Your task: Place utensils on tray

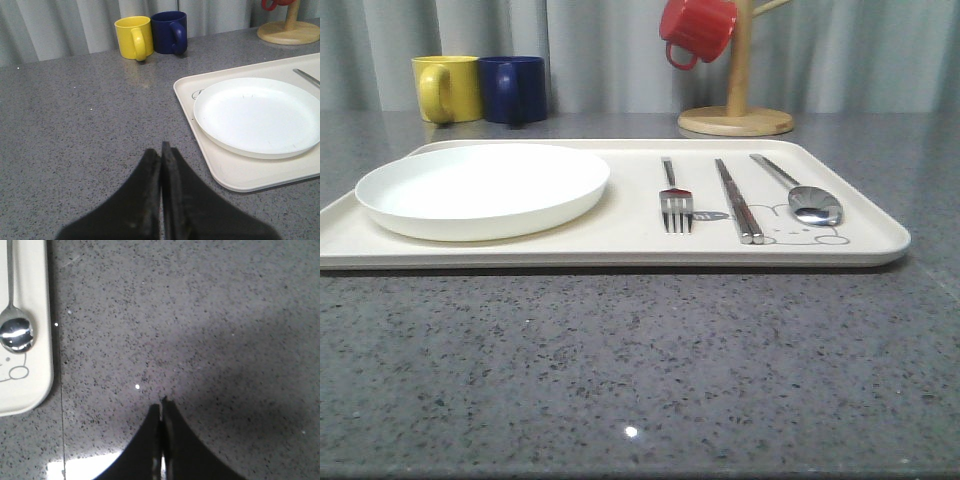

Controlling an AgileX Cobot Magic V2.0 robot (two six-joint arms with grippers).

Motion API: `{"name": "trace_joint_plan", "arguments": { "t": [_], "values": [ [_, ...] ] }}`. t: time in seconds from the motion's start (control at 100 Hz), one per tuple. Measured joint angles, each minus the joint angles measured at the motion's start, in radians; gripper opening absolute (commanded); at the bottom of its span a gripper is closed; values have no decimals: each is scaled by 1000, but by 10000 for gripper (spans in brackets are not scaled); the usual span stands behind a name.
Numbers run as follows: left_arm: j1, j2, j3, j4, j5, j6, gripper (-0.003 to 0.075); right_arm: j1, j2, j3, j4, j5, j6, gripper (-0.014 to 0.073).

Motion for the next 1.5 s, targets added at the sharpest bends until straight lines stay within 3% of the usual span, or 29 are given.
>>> {"name": "trace_joint_plan", "arguments": {
  "t": [0.26,0.45,0.61,0.79,0.98,1.15,1.5],
  "values": [
    [0,0,0,0,0,0,-19,-9,-320,158,-16,-68,-40,-61],
    [0,0,0,0,0,0,-19,-9,-542,321,29,-250,-183,-61],
    [0,0,0,0,0,0,-19,-9,-714,485,53,-391,-212,-61],
    [0,0,0,0,0,0,-19,-9,-879,649,-15,-519,-218,-61],
    [0,0,0,0,0,0,-19,-9,-899,795,-27,-670,-219,-61],
    [0,0,0,0,0,0,-19,-9,-899,896,-20,-898,-220,-61],
    [0,0,0,0,0,0,-19,-9,-899,904,-13,-929,-220,-61]
  ]
}}
